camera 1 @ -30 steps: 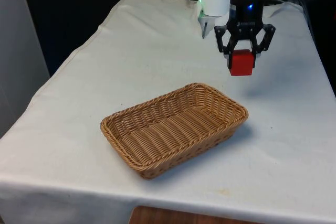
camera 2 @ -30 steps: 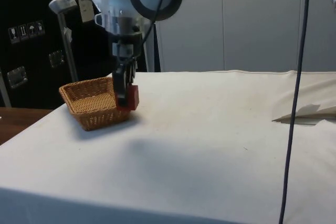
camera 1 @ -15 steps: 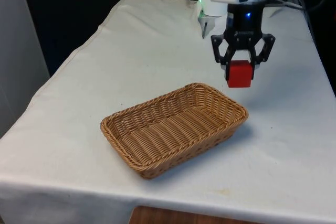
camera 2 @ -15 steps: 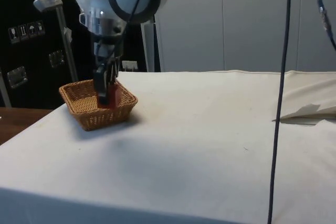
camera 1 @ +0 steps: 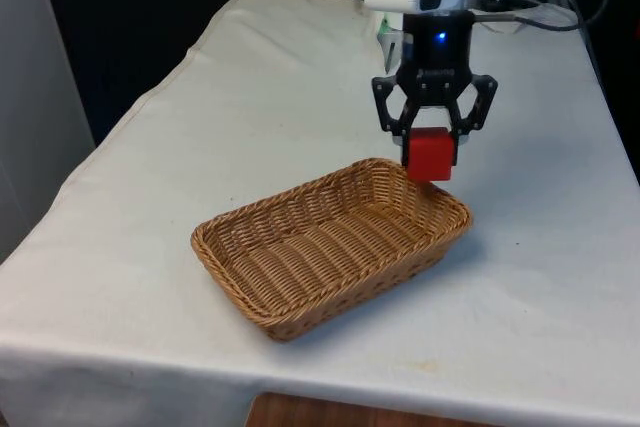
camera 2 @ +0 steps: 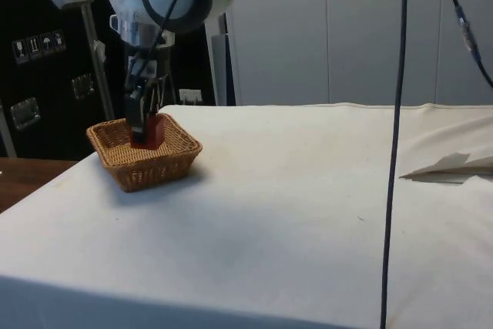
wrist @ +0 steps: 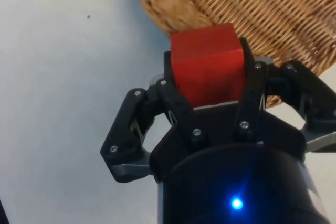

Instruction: Pick up the cube and place it into the basket.

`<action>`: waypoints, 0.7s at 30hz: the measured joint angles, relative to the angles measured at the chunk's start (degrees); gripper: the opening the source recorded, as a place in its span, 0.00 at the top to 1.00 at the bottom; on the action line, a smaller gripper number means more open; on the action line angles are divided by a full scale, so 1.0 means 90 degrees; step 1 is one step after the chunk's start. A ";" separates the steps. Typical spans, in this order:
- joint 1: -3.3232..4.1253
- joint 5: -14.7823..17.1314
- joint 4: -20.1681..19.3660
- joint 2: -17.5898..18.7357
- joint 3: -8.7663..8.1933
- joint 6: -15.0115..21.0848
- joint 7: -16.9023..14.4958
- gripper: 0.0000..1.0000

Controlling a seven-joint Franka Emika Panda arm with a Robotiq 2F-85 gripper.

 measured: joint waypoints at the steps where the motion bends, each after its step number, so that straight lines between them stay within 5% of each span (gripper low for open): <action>1: -0.0019 0.0076 0.0083 0.0045 -0.0038 0.0000 -0.0089 0.99; 21: -0.0153 0.0770 0.0910 0.0630 -0.0318 -0.0006 -0.0764 0.99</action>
